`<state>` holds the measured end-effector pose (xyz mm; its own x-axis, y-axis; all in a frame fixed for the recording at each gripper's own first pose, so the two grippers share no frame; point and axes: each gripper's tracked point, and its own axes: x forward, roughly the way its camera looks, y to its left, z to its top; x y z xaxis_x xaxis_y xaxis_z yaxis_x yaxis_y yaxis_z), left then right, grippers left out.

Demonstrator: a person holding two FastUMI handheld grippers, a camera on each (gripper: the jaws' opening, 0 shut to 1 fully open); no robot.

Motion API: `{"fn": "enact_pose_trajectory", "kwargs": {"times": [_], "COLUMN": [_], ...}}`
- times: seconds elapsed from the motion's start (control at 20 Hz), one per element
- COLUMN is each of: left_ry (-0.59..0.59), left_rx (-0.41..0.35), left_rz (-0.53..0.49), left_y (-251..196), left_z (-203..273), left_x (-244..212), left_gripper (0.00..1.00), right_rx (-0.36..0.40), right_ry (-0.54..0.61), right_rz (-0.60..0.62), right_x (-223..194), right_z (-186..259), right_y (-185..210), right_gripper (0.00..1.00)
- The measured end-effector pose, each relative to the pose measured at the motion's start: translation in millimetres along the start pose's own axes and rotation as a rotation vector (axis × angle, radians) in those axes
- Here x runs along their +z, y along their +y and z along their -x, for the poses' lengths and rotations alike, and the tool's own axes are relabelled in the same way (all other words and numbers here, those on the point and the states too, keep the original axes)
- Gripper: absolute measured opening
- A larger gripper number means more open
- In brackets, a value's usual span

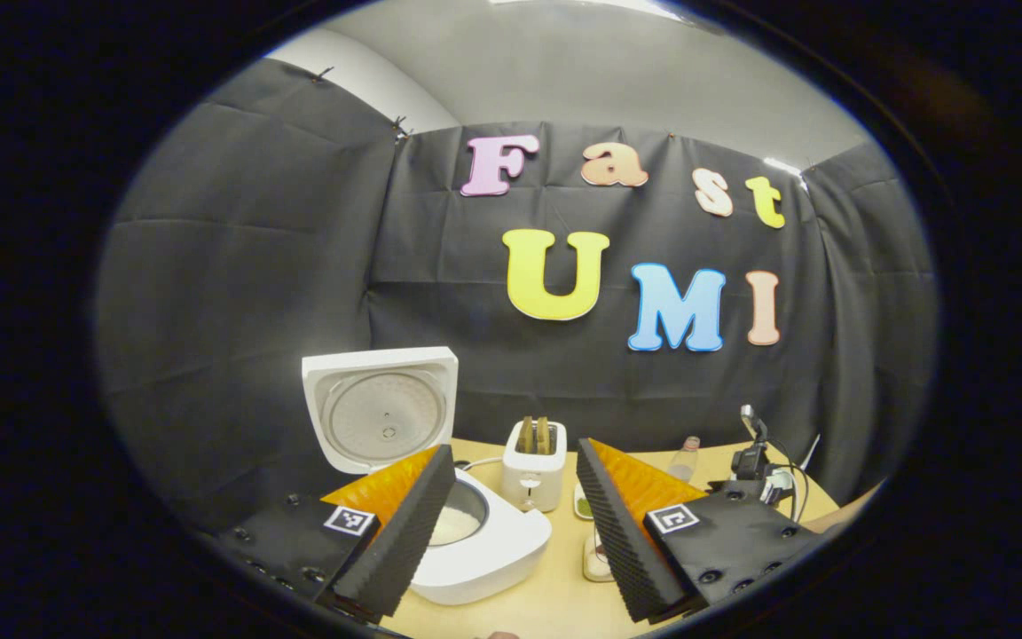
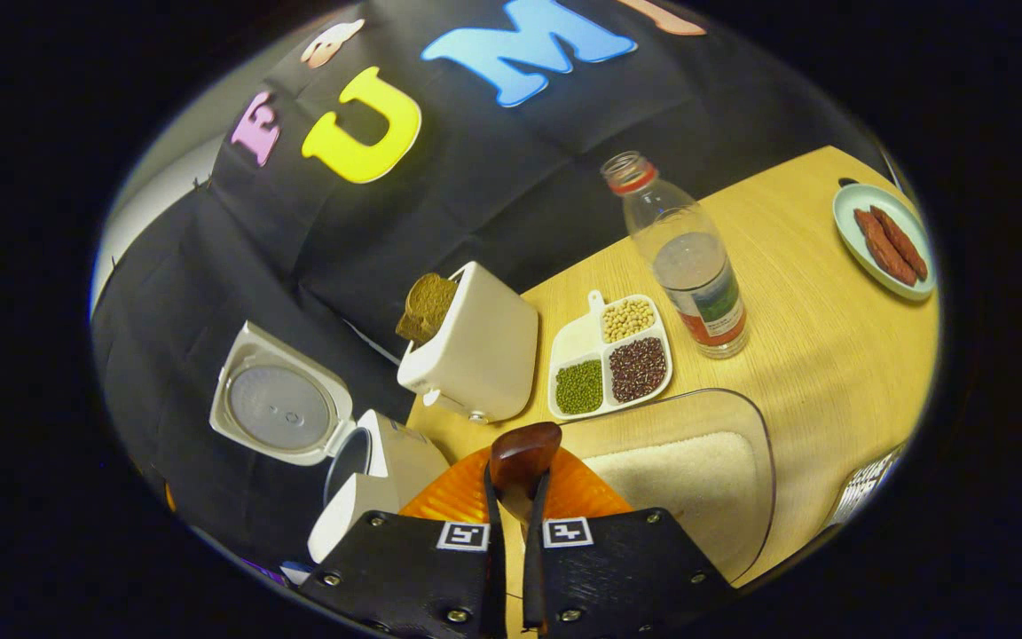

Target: Close the left gripper, press the button to open the rice cooker; take a wooden spoon from the chopstick holder with the right hand, scoop a spoonful of rice and pour it into the rice cooker, then put the wooden spoon back into the chopstick holder.

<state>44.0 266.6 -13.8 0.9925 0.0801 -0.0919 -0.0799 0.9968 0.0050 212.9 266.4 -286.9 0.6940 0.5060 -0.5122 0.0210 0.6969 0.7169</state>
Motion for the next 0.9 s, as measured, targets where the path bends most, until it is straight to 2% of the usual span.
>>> {"fn": "enact_pose_trajectory", "kwargs": {"times": [0.3, 0.7, 0.9], "left_ry": [-0.037, -0.065, -0.08], "left_rx": [-0.021, -0.066, -0.087], "left_rz": [-0.002, -0.001, -0.004], "left_y": [1.1, -5.3, -5.4], "left_z": [2.5, 2.3, 8.0], "left_x": [11.8, 20.0, 21.0], "left_gripper": [0.96, 0.96, 0.96], "right_rx": [0.083, 0.238, 0.267], "right_ry": [-0.123, -0.233, -0.239], "right_rz": [-0.223, -0.388, -0.387], "right_x": [48.3, 92.2, 101.4], "right_z": [47.5, 94.8, 102.6], "right_y": [1.4, 51.3, 76.1], "right_gripper": [0.07, 0.07, 0.07]}}
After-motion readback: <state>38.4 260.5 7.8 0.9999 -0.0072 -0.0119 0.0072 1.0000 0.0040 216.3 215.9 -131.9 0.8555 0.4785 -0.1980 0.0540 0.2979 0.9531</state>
